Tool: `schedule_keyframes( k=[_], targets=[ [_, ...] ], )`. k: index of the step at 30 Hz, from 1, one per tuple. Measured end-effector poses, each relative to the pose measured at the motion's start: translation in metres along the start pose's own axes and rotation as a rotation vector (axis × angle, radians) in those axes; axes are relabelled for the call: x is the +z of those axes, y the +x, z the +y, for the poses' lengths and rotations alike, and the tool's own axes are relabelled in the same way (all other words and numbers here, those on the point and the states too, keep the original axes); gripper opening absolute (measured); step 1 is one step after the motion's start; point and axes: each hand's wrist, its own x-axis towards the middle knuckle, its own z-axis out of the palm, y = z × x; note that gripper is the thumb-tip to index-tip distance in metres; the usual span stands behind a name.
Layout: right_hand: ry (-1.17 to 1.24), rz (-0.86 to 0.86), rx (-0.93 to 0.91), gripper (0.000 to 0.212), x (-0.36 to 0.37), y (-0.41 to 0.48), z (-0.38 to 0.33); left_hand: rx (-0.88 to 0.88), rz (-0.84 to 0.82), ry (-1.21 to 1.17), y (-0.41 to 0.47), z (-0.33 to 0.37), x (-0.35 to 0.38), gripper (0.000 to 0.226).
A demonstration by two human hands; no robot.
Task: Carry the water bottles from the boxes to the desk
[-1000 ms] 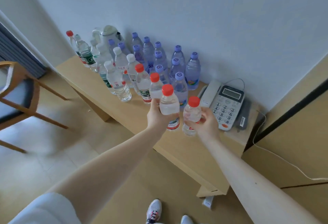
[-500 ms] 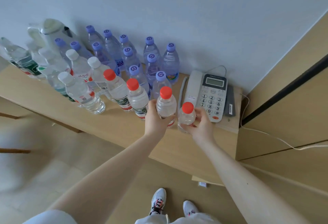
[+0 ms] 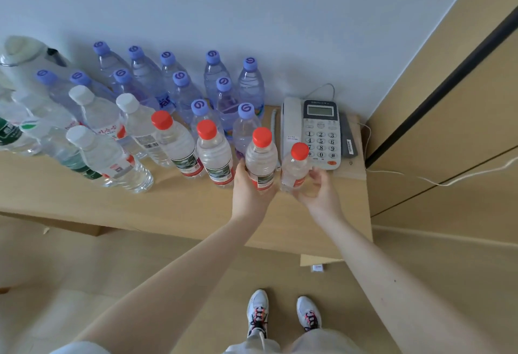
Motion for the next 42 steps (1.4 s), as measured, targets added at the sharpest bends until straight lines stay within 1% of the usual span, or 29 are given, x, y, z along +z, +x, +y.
schedule_keyframes(
  k=[2,5,7,10,14,16,19,22,24,28,34,38,42],
  targets=[
    [-0.027,0.039,0.042,0.073,0.002,-0.011,0.003,-0.032,-0.039,0.049,-0.006,-0.009,-0.003,0.071],
    [-0.073,0.054,0.076,0.064,0.004,-0.027,0.006,-0.141,-0.104,0.139,-0.016,-0.02,-0.008,0.074],
    [-0.136,0.038,0.069,0.057,0.001,-0.037,0.006,-0.175,-0.149,0.177,-0.021,-0.021,-0.011,0.067],
    [-0.328,0.002,0.05,0.053,-0.009,-0.052,0.004,-0.216,-0.27,0.257,-0.027,-0.015,-0.01,0.053],
    [-0.547,0.014,0.026,0.053,-0.033,-0.074,0.008,-0.16,-0.45,0.455,-0.041,0.003,0.008,0.048],
    [-0.63,0.012,0.04,0.053,-0.049,-0.089,0.014,-0.073,-0.551,0.61,-0.053,0.012,0.021,0.049],
    [-0.715,0.011,0.097,0.052,-0.08,-0.116,0.03,0.15,-0.708,0.95,-0.075,0.024,0.045,0.053],
    [-0.799,0.031,0.151,0.053,-0.117,-0.151,0.056,0.324,-0.792,1.205,-0.107,0.035,0.074,0.055],
    [-0.822,0.057,0.203,0.054,-0.145,-0.182,0.077,0.442,-0.827,1.307,-0.138,0.042,0.098,0.055],
    [-0.839,0.118,0.339,0.059,-0.204,-0.257,0.125,0.67,-0.919,1.379,-0.221,0.054,0.151,0.051],
    [-0.799,0.261,0.574,0.061,-0.278,-0.394,0.202,1.003,-1.094,1.41,-0.372,0.058,0.225,0.056],
    [-0.696,0.404,0.697,0.056,-0.312,-0.481,0.24,1.253,-1.18,1.438,-0.466,0.06,0.263,0.057],
    [-0.591,0.541,0.795,0.056,-0.332,-0.555,0.269,1.403,-1.26,1.412,-0.548,0.065,0.292,0.063]
  ],
)
